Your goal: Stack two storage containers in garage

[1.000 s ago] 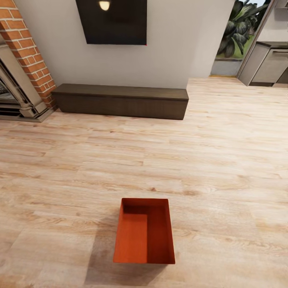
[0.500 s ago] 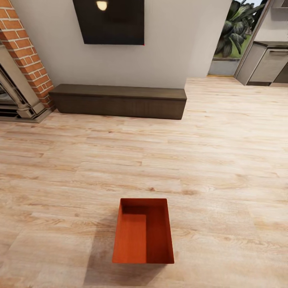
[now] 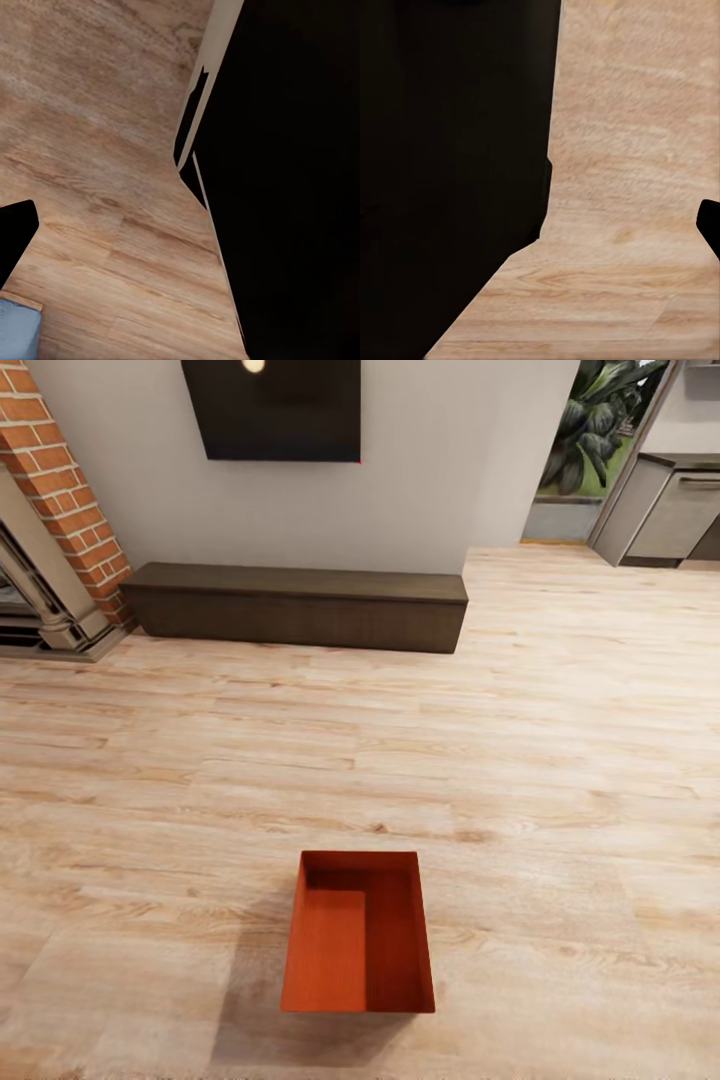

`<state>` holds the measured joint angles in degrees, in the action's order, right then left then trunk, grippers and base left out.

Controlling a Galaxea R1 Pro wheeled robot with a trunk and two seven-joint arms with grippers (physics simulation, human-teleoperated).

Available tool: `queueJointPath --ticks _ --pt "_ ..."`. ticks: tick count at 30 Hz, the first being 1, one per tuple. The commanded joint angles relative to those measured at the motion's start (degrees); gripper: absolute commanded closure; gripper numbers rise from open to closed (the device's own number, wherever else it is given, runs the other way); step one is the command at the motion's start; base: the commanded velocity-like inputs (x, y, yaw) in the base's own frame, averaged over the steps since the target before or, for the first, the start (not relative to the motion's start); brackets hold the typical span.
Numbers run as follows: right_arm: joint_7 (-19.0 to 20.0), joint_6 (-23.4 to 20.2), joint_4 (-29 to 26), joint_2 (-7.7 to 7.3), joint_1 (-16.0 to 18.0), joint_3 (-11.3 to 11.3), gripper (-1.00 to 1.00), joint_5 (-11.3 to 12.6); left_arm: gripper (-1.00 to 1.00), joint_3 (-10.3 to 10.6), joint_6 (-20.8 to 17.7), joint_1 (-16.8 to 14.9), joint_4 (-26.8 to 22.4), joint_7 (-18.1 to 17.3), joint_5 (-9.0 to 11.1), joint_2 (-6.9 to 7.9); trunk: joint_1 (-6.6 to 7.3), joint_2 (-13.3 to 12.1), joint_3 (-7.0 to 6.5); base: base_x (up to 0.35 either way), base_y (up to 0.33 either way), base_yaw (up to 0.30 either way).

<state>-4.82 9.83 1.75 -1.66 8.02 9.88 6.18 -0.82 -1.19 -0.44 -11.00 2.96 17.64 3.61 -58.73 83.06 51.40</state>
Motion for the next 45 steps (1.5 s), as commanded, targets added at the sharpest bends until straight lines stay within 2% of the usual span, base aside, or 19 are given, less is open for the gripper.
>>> queueJointPath --ticks 1,45 --pt "-0.02 0.36 0.19 0.02 0.06 0.50 -1.00 0.59 -1.00 -0.06 -0.13 0.00 -0.07 0.12 0.20 -0.01 0.00 0.02 0.13 0.000 0.000 0.000" --pt "-0.01 0.35 0.19 -0.01 0.06 0.50 -1.00 0.59 -1.00 -0.06 -0.13 0.00 -0.07 0.12 0.20 -0.01 0.00 0.02 4.18 0.000 0.000 0.000"
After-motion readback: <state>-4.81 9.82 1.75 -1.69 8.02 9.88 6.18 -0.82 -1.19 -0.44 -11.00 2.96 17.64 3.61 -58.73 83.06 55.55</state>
